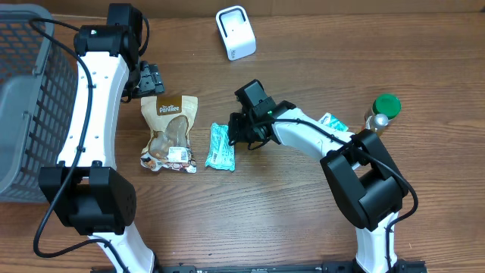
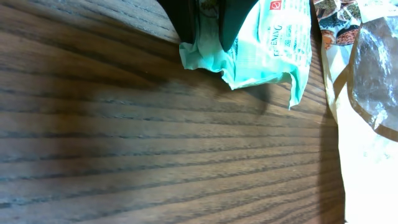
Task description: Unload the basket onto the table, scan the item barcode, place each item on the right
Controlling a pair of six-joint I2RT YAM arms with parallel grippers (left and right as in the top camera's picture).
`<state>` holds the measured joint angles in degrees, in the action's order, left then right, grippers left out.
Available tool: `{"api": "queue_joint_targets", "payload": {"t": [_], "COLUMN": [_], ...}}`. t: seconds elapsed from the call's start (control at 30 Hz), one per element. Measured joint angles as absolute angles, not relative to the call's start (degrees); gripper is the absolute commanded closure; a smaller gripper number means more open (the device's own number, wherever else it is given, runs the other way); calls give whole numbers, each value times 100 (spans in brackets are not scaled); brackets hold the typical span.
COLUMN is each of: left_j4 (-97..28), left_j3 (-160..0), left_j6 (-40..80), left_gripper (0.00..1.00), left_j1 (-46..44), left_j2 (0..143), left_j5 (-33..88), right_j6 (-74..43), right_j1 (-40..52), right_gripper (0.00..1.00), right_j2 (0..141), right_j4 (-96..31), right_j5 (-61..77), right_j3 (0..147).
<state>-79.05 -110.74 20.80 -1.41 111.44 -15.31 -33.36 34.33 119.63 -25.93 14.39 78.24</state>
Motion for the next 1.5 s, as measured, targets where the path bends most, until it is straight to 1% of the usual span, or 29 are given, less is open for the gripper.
{"api": "queue_joint_targets", "payload": {"t": [0.23, 0.4, 0.47, 0.57, 1.0, 1.2, 1.5], "left_j4": [-7905, -7905, -7905, -7905, -7905, -7905, -7905], "left_j3": [-11074, -11074, -11074, -11074, -11074, -11074, -11074], "left_j6": [2080, 2080, 2080, 2080, 2080, 2080, 2080], "left_gripper": [0, 0, 0, 1, 0, 1, 1], "left_j1": [-141, -141, -141, -141, -141, -141, -141], "left_j2": [11144, 11144, 11144, 11144, 11144, 11144, 11144], "left_j5": [-1531, -1531, -1531, -1531, -1531, -1529, -1527], "right_j6": [-3341, -3332, -3328, -3323, -3402, -3758, -3881], "right_j1": [3376, 3374, 3371, 3367, 3258, 2910, 2137], "right_gripper": [96, 89, 90, 96, 96, 96, 96], "right_j2": [11963, 11963, 11963, 11963, 11942, 11887, 11747], "right_j4": [-2648, -2657, -2661, -2663, -2880, -3417, -4265], "right_j5": [1503, 1503, 1498, 1500, 1581, 1741, 1898], "right_j3": [7824, 7824, 7824, 7824, 7826, 7843, 7843]}}
